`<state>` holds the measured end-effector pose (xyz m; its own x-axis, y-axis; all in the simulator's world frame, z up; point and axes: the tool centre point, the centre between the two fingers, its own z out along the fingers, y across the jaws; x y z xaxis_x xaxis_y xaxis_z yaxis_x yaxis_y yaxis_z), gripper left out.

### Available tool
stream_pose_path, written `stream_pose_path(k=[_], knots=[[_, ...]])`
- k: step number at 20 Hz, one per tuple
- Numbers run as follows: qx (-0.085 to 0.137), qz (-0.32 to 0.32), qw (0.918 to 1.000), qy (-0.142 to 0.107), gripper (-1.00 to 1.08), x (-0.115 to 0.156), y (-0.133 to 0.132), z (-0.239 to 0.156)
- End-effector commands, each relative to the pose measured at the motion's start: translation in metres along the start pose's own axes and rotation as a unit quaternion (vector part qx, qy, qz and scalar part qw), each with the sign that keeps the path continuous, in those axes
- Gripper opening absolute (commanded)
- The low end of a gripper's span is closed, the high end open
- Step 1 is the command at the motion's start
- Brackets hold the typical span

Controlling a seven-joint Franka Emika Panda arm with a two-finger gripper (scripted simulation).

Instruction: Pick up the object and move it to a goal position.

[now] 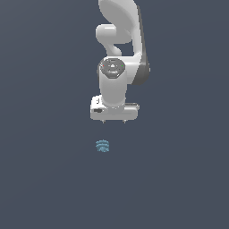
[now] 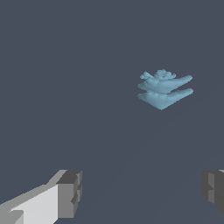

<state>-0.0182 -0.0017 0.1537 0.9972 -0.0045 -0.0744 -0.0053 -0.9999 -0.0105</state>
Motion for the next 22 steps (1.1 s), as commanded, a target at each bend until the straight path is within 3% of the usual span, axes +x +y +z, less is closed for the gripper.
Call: stream_pose_path(k=[1,10,22], knots=[[0.0,0.0,1.0,0.0,1.0,0.0,0.0,0.0],[-0.006,-0.001,0.9998,0.02,1.0,0.008,-0.003,-0.023],[-0.006,-0.005,0.9997,0.024,1.0,0.025,0.01,-0.006]])
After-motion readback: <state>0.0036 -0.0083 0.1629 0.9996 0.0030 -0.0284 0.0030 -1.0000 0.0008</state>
